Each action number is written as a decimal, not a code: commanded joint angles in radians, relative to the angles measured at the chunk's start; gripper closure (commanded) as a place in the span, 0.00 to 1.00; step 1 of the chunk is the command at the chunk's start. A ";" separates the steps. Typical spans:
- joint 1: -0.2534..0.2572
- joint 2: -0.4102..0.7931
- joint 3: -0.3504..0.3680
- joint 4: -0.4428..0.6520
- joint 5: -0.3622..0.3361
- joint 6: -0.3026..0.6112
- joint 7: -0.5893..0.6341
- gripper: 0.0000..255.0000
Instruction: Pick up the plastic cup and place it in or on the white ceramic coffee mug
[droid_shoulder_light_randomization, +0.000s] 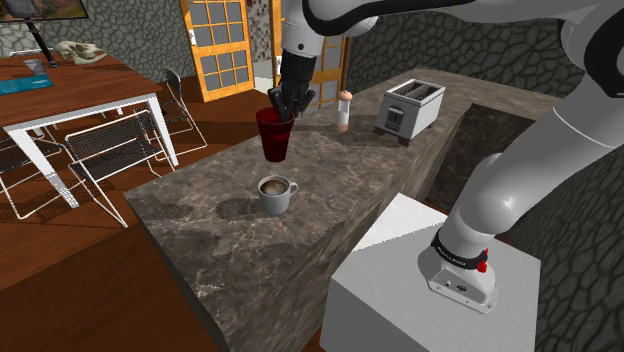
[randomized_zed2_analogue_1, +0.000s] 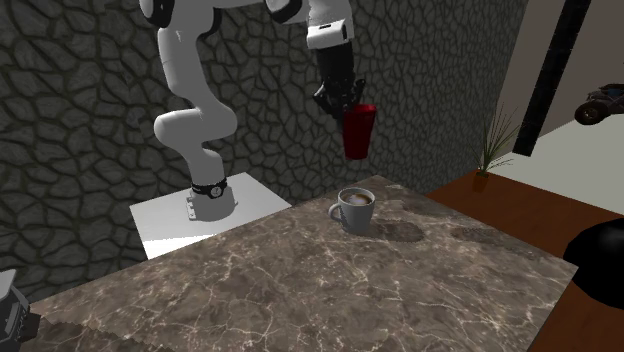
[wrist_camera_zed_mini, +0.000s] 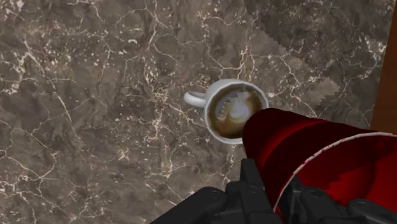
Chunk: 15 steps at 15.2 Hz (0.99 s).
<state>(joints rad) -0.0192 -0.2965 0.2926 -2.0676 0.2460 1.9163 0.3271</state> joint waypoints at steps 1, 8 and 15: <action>-0.013 0.035 -0.014 0.022 -0.010 0.007 -0.025 1.00; -0.009 0.042 -0.008 -0.065 -0.003 0.100 -0.039 1.00; -0.006 0.061 -0.001 -0.141 0.004 0.195 -0.052 1.00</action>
<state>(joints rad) -0.0255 -0.2350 0.2916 -2.1961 0.2482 2.0982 0.2788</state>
